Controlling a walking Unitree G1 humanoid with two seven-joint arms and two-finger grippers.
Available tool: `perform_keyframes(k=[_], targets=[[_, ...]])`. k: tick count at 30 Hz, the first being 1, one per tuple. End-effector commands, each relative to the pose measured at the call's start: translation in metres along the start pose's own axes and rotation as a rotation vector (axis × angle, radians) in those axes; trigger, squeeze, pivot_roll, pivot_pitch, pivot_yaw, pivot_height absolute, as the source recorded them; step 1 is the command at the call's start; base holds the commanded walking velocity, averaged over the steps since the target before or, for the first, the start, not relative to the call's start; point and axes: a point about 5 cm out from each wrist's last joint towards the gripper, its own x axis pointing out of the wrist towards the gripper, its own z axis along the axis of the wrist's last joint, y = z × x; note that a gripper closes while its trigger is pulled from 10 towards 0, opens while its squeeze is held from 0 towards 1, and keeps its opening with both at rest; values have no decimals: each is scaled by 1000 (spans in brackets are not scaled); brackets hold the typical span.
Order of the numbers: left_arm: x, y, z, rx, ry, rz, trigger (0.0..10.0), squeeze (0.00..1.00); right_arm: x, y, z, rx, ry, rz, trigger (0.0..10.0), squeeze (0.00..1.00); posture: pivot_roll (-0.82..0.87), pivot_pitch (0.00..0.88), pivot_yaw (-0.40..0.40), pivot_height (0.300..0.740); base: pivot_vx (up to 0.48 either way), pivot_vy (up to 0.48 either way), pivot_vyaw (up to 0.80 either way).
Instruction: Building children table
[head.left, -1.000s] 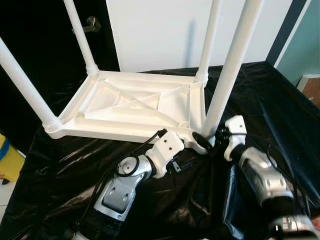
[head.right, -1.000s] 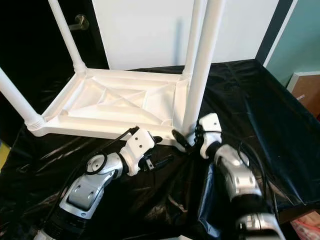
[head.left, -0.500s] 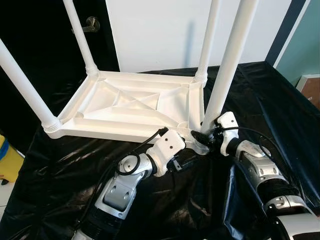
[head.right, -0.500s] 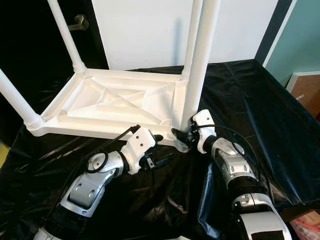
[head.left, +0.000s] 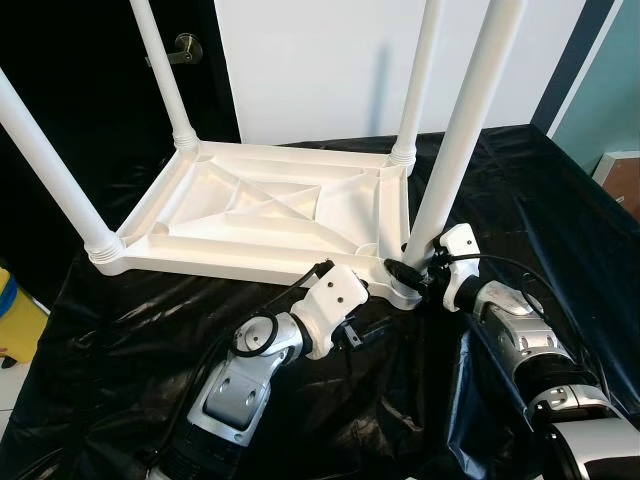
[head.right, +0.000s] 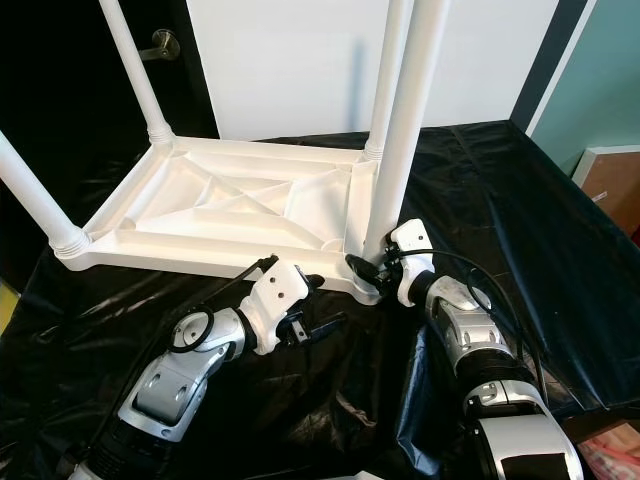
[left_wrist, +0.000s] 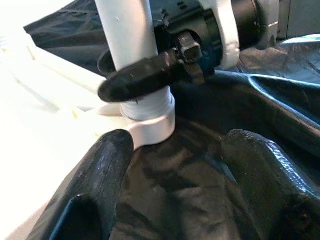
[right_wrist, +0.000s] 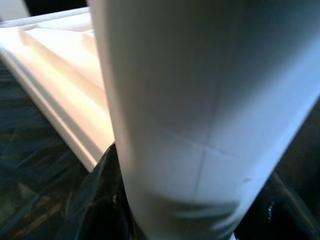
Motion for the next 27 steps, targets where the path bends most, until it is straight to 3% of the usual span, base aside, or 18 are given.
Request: perform_keyframes(k=[1,4,5,10,11,12,13,14,18,27], targets=[[-2,1,0,2,6,73,10000,0,-4,2,-18,17,92,-49,10000,0,-11,31,-26,740,0,0,0],[-2,-1,-1,-3,6,74,10000,0,-2,4,-21,41,99,-132,10000,0,-14,34,-28,740,0,0,0],[-1,-1,-1,-6,6,73,10000,0,0,9,-23,105,102,-251,10000,0,-21,35,-27,740,0,0,0],[-1,-1,-1,-6,5,73,10000,0,1,13,-24,135,108,-297,10000,0,-21,35,-27,740,0,0,0],[-1,-1,0,-7,4,69,10000,0,5,24,-25,177,107,-389,10000,0,-36,44,-19,740,0,0,0],[-1,-1,0,-7,4,69,10000,0,5,24,-25,177,107,-389,10000,0,-36,44,-19,740,0,0,0],[1,-3,0,-7,3,56,10000,0,12,48,-24,233,97,-605,10000,0,-43,52,-15,740,0,0,0],[2,-3,1,-9,2,52,10000,0,15,59,-22,251,93,-670,10000,0,-41,55,-15,740,0,0,0],[2,-4,1,-14,2,50,10000,0,24,80,-18,296,78,-627,10000,0,-38,64,-15,740,0,0,0],[-3,-6,-1,-27,12,62,10000,0,13,79,-15,287,91,-667,10000,0,-18,77,-28,740,0,0,0]])
